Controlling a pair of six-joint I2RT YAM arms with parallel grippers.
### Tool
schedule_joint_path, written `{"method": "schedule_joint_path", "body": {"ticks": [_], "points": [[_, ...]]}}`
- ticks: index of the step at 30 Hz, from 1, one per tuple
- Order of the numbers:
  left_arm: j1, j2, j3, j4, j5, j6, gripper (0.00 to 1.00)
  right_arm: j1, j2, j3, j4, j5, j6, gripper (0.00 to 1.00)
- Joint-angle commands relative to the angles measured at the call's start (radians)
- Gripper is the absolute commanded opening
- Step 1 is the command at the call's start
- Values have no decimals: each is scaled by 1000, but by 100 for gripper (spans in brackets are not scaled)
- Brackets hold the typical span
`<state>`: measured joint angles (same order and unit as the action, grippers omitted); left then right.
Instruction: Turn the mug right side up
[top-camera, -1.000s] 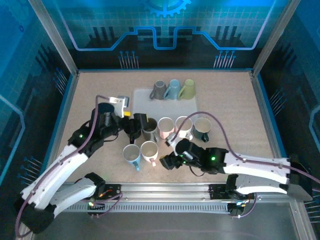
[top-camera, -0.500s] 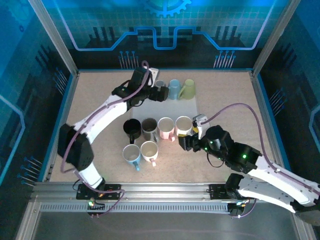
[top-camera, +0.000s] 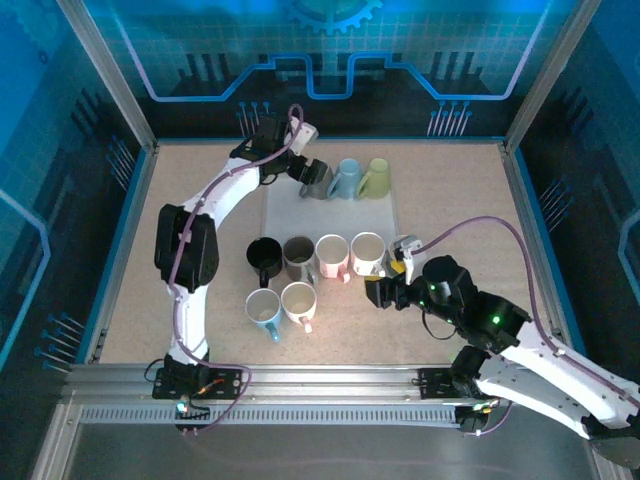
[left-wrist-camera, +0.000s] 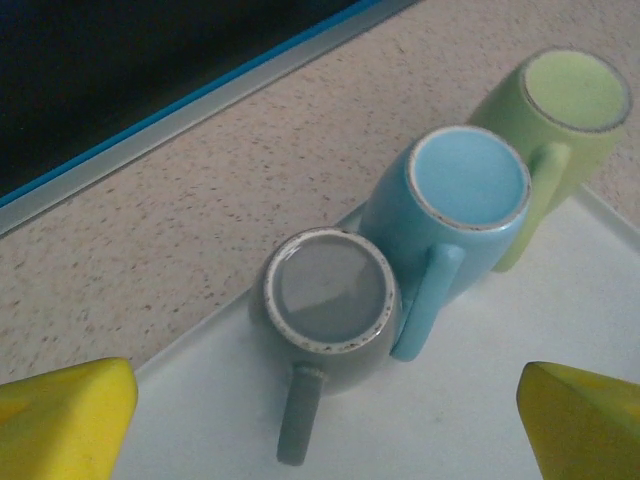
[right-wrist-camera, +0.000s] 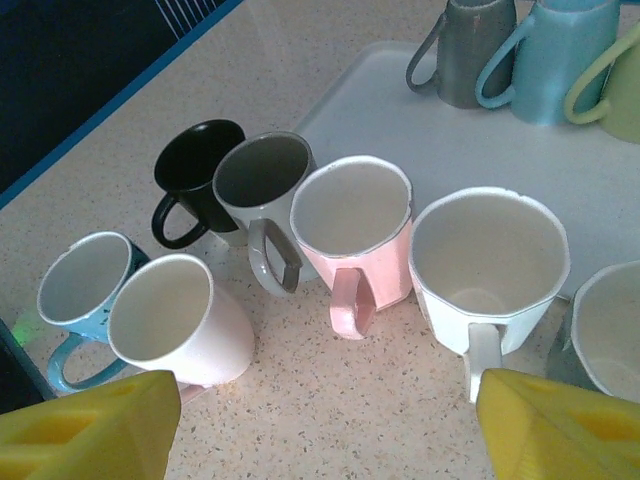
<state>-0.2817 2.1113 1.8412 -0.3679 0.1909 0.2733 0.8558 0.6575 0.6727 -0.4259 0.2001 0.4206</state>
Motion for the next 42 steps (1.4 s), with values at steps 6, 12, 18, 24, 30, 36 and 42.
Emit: {"method": "schedule_joint_path", "body": {"ticks": [6, 12, 18, 24, 30, 36, 42], "points": [[37, 170, 201, -119, 184, 121, 97, -73, 65, -22, 76, -104, -9, 79], [36, 260, 275, -128, 157, 119, 96, -96, 115, -33, 119, -148, 7, 79], [23, 317, 309, -133, 145, 128, 93, -112, 145, -36, 132, -168, 10, 79], [14, 345, 354, -139, 93, 123, 75, -131, 156, -51, 150, -184, 16, 79], [9, 327, 339, -146, 80, 141, 49, -141, 158, -60, 158, -188, 22, 78], [1, 259, 311, -116, 44, 115, 43, -143, 128, -59, 145, -178, 41, 78], [3, 119, 284, -57, -57, 75, 41, -143, 54, -55, 96, -161, 61, 78]]}}
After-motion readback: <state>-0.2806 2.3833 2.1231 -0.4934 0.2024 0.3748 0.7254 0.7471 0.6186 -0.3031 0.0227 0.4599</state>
